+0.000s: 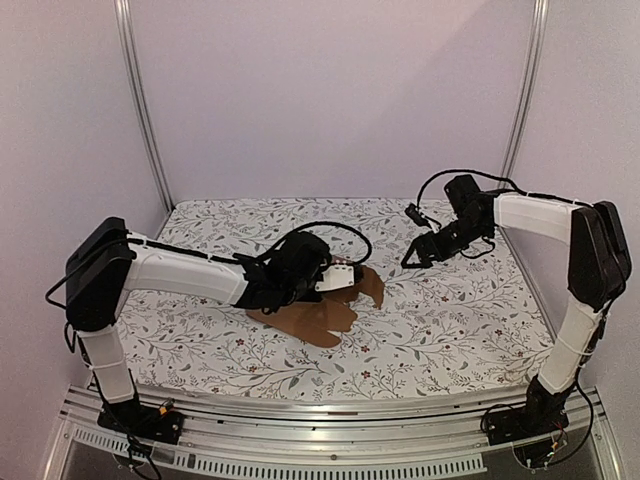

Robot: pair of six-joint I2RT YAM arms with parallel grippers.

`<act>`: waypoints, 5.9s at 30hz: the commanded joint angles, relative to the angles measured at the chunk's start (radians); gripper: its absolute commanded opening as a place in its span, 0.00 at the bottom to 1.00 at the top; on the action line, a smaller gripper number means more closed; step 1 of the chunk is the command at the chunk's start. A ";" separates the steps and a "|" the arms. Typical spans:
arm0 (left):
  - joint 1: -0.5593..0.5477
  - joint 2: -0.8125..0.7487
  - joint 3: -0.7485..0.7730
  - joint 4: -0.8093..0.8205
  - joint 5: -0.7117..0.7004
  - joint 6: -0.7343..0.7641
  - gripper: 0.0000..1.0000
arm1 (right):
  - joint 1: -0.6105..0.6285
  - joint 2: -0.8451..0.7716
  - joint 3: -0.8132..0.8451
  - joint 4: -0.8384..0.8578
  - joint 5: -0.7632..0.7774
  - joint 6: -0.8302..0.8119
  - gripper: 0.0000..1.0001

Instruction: Fold the paper box

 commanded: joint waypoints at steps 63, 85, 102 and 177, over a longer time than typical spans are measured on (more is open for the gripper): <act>0.563 0.152 0.385 -0.433 0.908 -1.183 0.76 | 0.252 0.286 0.249 -0.112 -0.050 -0.233 0.78; 0.558 0.009 0.164 -0.388 0.929 -1.314 0.63 | 0.411 0.344 0.290 -0.049 0.005 -0.211 0.82; 0.538 -0.334 -0.081 -0.405 0.754 -1.278 0.69 | 0.402 0.228 0.136 -0.101 0.058 -0.193 0.82; 0.422 -0.197 -0.108 -0.253 0.810 -1.369 0.66 | 0.347 0.265 0.338 -0.141 0.484 0.126 0.13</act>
